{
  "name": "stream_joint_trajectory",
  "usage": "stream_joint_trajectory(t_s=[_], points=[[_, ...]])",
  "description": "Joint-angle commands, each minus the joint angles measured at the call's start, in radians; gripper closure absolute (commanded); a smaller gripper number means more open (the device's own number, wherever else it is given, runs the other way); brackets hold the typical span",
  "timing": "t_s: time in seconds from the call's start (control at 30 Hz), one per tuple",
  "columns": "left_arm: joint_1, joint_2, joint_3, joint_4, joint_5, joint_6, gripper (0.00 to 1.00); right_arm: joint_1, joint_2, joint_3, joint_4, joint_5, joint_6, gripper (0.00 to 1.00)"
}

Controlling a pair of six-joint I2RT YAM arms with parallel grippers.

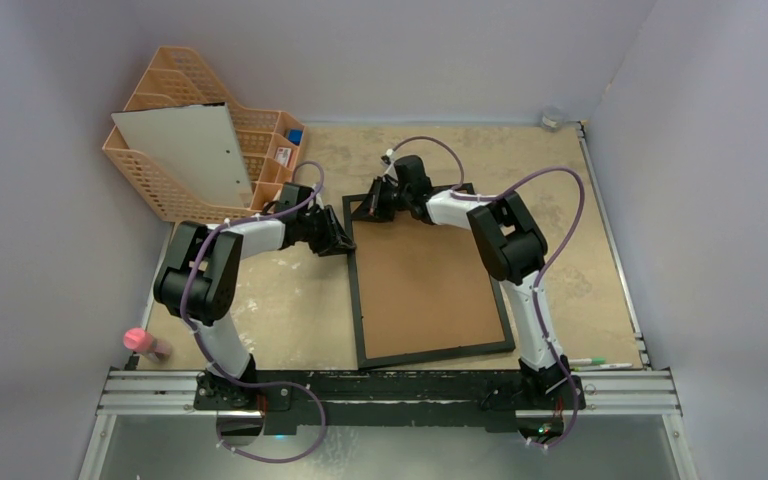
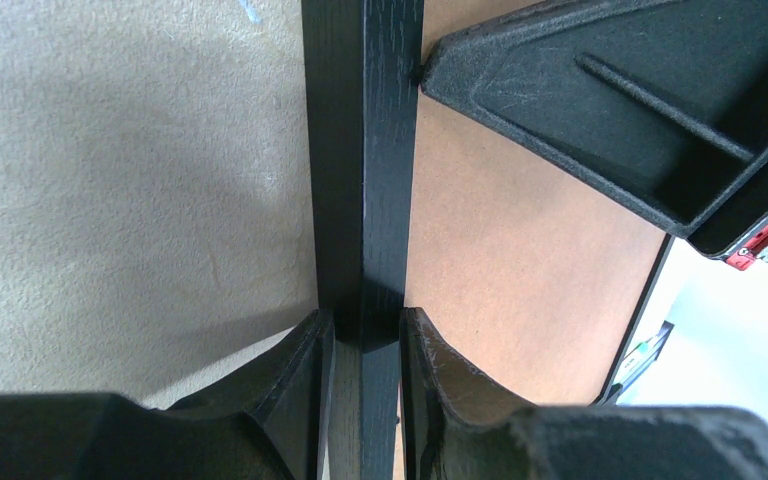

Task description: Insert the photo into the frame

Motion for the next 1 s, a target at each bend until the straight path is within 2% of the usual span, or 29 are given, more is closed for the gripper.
stream_joint_trajectory(t_s=[0.0,0.37,0.5,0.77,0.9,0.97], points=[[0.003,0.033,-0.022,-0.115,-0.144,0.045,0.72,-0.057,0.089,-0.066,-0.279,0.173,-0.095,1.0],[0.003,0.033,-0.019,-0.118,-0.145,0.045,0.72,-0.059,0.087,-0.038,-0.323,0.239,-0.119,0.98],[0.003,0.031,-0.007,-0.126,-0.145,0.046,0.71,-0.08,0.011,0.012,-0.342,0.297,-0.119,0.95],[0.003,-0.005,0.061,-0.133,-0.138,0.07,0.63,-0.168,-0.284,0.04,-0.36,0.427,-0.17,0.78],[0.003,-0.027,0.079,-0.132,-0.141,0.084,0.54,-0.249,-0.402,-0.047,-0.434,0.524,-0.17,0.66],[0.003,-0.026,0.085,-0.135,-0.137,0.099,0.49,-0.304,-0.459,-0.126,-0.456,0.58,-0.157,0.55]])
